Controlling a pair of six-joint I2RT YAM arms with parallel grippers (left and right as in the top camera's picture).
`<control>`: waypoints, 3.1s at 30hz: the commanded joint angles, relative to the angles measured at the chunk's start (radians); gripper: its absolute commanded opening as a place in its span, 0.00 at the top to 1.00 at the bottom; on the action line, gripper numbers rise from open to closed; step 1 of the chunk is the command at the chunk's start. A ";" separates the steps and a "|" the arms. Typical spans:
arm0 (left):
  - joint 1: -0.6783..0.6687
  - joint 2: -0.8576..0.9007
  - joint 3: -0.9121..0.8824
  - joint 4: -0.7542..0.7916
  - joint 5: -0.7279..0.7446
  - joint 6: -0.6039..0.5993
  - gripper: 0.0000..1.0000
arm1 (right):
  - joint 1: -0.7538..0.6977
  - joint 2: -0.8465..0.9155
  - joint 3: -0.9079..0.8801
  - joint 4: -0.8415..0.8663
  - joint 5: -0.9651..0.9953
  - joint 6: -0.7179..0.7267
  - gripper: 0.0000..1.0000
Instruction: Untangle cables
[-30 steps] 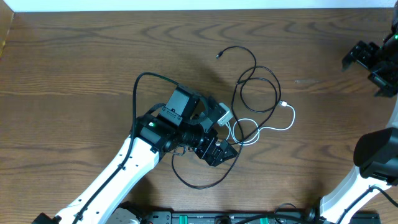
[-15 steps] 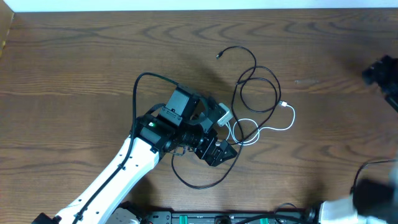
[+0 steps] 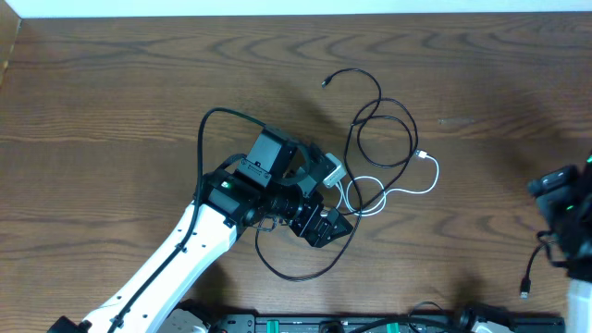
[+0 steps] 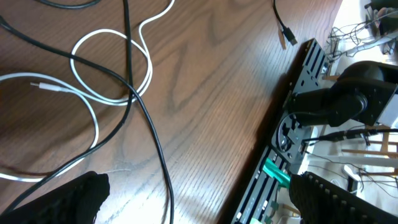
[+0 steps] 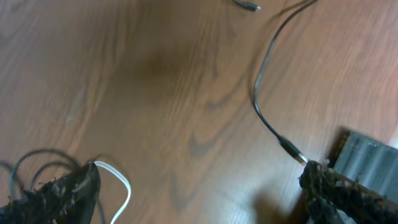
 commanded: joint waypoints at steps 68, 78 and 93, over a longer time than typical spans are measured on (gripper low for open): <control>-0.001 0.000 0.007 -0.050 -0.006 0.028 0.02 | -0.596 0.430 -0.235 1.260 -0.121 -0.056 0.99; -0.001 0.000 0.007 -0.061 -0.005 0.005 0.02 | -0.678 0.734 0.019 1.223 -0.323 -0.107 0.99; -0.001 0.000 0.007 -0.061 -0.006 -0.002 0.02 | -0.659 0.940 0.300 0.872 -0.528 -0.200 0.01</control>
